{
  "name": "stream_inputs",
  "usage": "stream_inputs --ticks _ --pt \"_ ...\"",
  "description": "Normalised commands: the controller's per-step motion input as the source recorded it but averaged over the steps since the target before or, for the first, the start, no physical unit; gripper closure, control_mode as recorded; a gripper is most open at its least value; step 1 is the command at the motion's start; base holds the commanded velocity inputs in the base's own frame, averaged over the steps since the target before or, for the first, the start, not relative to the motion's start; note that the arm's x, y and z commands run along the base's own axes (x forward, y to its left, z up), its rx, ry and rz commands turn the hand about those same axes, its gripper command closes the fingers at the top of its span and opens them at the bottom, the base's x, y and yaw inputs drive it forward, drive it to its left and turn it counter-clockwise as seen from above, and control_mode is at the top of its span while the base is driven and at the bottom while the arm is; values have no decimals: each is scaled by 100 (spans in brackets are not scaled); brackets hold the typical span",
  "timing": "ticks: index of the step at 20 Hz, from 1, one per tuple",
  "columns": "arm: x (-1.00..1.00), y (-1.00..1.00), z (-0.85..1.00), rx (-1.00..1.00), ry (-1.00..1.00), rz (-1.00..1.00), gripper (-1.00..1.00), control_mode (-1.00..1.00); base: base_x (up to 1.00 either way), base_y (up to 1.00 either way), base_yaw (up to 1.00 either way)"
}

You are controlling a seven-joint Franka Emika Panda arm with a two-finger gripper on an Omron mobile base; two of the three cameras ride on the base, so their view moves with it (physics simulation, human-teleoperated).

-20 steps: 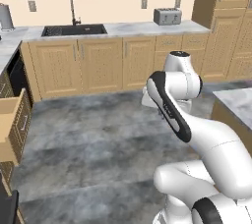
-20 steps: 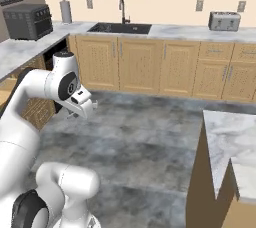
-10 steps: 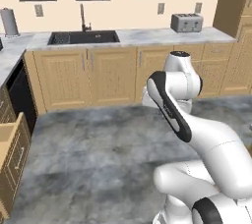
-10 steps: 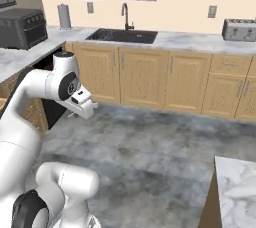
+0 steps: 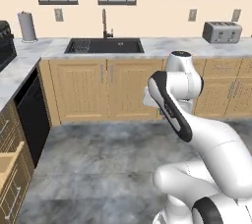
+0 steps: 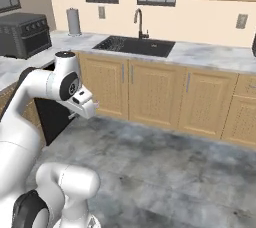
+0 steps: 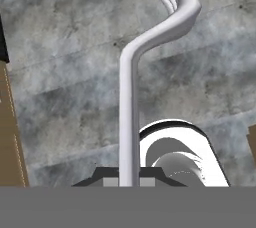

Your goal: Pick up the metallic utensils from the counter and place them in the open drawer. Make sure not to pick up any wooden utensils.

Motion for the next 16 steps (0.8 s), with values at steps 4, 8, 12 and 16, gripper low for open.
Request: stream_inputs --ticks 4,8,12,16 --pt "0 0 0 0 0 0 100 100 100 -2 29" --pt "0 0 0 0 0 0 100 100 100 0 44" --pt "0 0 0 0 0 0 100 100 100 0 59" --pt "0 0 0 0 0 0 100 100 98 0 83"
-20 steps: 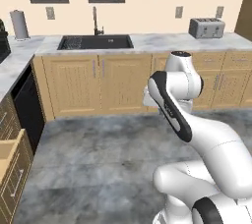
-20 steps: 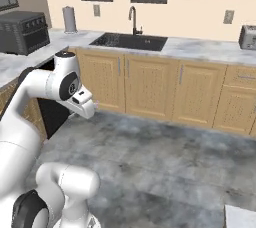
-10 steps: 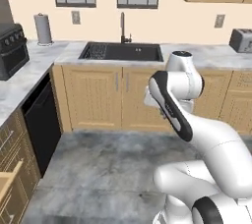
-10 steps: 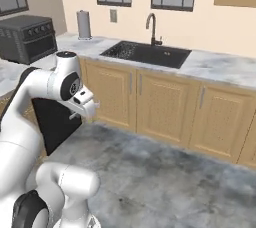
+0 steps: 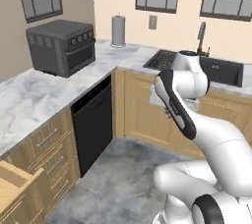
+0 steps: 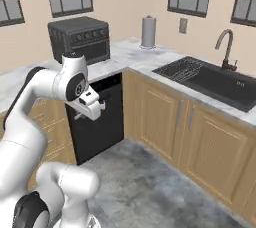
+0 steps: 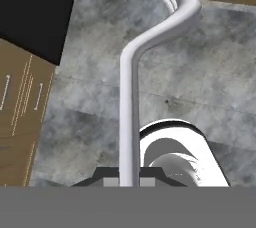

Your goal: Pick up the metallic utensils from the counter and place them in the open drawer. Make sure not to pick up any wooden utensils.

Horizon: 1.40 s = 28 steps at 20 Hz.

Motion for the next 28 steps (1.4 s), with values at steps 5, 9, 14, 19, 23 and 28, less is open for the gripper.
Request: stream_inputs --ticks 5,9,14,19,23,28 --pt "0 0 0 0 0 0 100 100 76 0 92" --pt "0 0 0 0 0 0 100 100 24 0 100" --pt "0 0 0 0 0 0 100 100 3 0 100" --pt "0 0 0 0 0 0 100 100 0 0 100" --pt "0 0 0 0 0 0 100 100 0 -21 97" --pt "0 0 0 0 0 0 100 100 -29 -14 93"
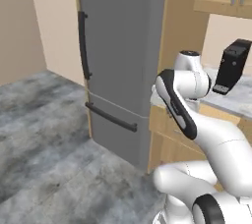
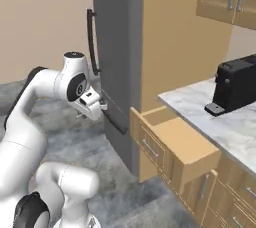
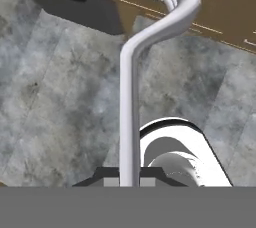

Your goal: Pick up the metallic utensils from the counter and place them in the open drawer. Make sure not to pick up any wooden utensils.

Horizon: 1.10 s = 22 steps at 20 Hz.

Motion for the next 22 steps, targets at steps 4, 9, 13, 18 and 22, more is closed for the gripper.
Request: stream_inputs --ticks 4,9,13,18,22 --pt "0 0 0 0 0 0 100 100 -61 0 68" --pt "0 0 0 0 0 0 100 100 -62 -55 32" --pt "0 0 0 0 0 0 100 100 -59 -56 23" --pt "0 0 0 0 0 0 100 100 -22 -69 7" --pt "0 0 0 0 0 0 100 100 19 -77 0"
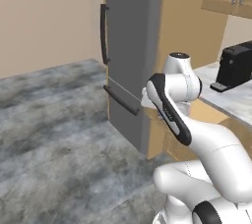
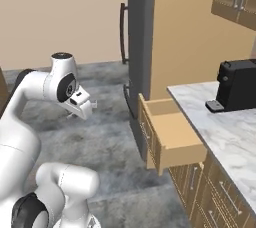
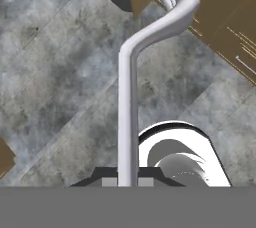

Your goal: Pick up the metallic utensils from the counter and place them in the open drawer. Make sure not to pick up any wooden utensils.

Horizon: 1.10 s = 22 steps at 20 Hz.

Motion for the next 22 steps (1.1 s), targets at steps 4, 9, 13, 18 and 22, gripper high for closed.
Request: stream_inputs --ticks 4,9,13,18,22 --pt "0 0 0 0 0 0 100 100 15 -76 0" --pt "0 0 0 0 0 0 100 100 0 -61 0" --pt "0 0 0 0 0 0 100 100 5 -64 0" --pt "0 0 0 0 0 0 100 100 1 -55 -5" --pt "0 0 0 0 0 0 100 100 0 -6 -2"
